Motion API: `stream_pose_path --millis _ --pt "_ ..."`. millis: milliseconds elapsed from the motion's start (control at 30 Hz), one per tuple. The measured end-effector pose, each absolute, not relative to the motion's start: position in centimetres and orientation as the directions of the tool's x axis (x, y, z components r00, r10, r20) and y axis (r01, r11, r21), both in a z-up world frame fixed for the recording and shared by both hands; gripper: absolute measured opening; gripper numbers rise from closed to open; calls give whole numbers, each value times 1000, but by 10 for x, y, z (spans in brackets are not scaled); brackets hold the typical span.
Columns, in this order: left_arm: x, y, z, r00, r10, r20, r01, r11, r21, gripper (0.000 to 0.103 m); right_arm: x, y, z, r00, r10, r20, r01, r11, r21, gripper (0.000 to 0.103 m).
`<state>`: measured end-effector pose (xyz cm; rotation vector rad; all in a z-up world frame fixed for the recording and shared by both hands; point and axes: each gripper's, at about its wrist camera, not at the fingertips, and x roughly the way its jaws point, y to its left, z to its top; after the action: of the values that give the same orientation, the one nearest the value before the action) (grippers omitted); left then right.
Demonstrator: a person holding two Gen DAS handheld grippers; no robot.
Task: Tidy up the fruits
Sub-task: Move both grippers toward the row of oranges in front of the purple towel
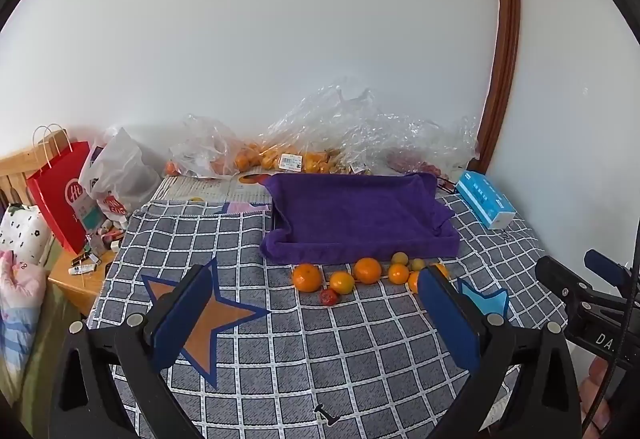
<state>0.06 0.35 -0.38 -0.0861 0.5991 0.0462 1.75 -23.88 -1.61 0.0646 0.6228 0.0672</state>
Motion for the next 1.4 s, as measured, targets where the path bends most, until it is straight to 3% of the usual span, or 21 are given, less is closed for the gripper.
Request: stream_pose_path --millis 1400 --pt "0 11 -4 835 33 -549 -90 993 -76 103 21 -229 -12 831 124 -542 -73 991 116 102"
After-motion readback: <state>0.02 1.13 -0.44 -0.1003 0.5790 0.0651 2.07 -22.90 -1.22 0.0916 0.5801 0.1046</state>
